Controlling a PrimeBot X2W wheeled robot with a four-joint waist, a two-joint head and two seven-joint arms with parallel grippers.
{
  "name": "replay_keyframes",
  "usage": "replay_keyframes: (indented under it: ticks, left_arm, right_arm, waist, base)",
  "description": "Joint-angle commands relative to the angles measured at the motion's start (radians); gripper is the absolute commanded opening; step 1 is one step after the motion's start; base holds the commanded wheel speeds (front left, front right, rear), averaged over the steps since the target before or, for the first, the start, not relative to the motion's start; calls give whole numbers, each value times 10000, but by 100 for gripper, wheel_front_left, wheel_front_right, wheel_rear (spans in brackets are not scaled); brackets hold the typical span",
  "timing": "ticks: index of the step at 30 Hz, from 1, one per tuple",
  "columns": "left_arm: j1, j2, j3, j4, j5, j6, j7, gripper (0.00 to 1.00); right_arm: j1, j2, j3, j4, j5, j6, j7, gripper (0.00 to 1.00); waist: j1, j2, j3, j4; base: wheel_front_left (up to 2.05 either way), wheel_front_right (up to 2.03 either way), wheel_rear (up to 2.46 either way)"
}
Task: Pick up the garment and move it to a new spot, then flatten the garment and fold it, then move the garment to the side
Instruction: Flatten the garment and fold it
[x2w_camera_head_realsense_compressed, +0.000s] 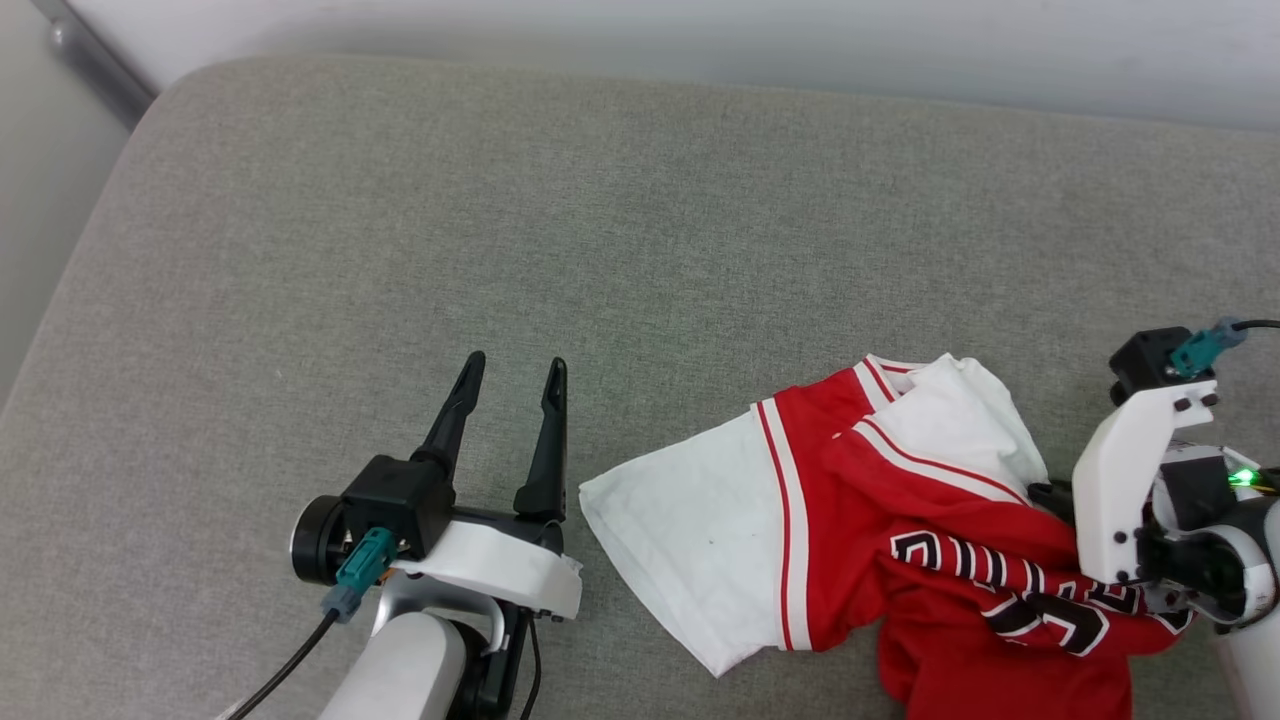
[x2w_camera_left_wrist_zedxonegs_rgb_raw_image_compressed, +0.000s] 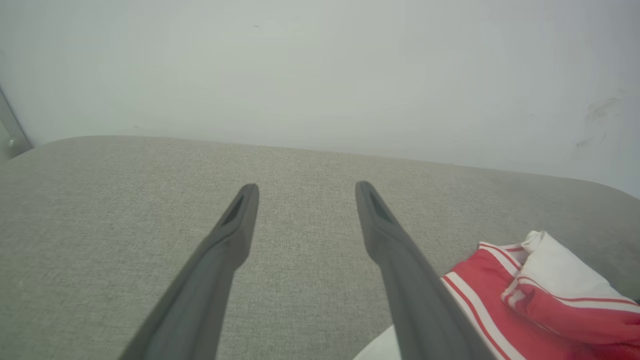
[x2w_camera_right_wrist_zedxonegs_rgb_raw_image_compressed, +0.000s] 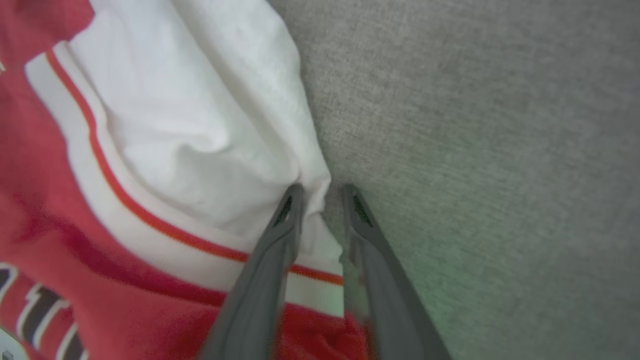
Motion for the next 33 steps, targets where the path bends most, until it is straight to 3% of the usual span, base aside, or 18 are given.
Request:
replay_keyframes:
  ticks: [1, 8, 14, 19, 25, 26, 27, 28, 33]
  left_arm:
    - [30, 23, 51, 13, 17, 22, -55, 100]
    - [280, 145, 221, 28, -17, 79, -80, 100]
    - [477, 275, 280, -5, -73, 113, -68, 100]
    - [636, 384, 307, -31, -143, 173, 9, 100]
    - [859, 494, 359, -70, -244, 248, 138, 100]
    - [921, 518, 377, -83, -271, 269, 155, 100]
    - [982, 554, 404, -96, -298, 282, 183, 100]
    - [1029, 595, 439, -88, -305, 334, 219, 100]
    - [1249, 751, 559, -176, -394, 446, 306, 100]
  right_arm:
    - [79, 74, 210, 151, 2, -3, -84, 0]
    - [-571, -392, -79, -641, -364, -3, -1350, 0]
    - [-40, -232, -1754, -1030, -966, -3, -1797, 0]
    - [1324, 365, -3541, -987, -1488, -3, -2023, 0]
    - [2990, 1558, -4847, -124, -1588, -3, -2401, 0]
    - [3098, 1721, -4928, -7, -1594, -3, -2558, 3]
    - [3201, 1836, -4918, 120, -1613, -3, -2679, 35]
    - [3254, 2005, -4928, 206, -1538, -3, -2908, 100]
    - [3171, 2138, -5037, -3, -1790, -3, -4691, 100]
  waist:
    - [0, -1, -77, -49]
    - [0, -1, -528, -456]
    - [0, -1, -897, -916]
    - [0, -1, -1101, -1178]
    - [0, -1, -1253, -1391]
    - [0, -1, -1283, -1424]
    - [0, -1, -1300, -1470]
    - [0, -1, -1321, -1521]
    - [0, -1, -1540, -1671]
  base:
    - [0, 0, 0]
    - [0, 0, 0]
    - [0, 0, 0]
    - [0, 0, 0]
    - [0, 0, 0]
    - [0, 0, 0]
    - [0, 0, 0]
    - [0, 0, 0]
    - [0, 0, 0]
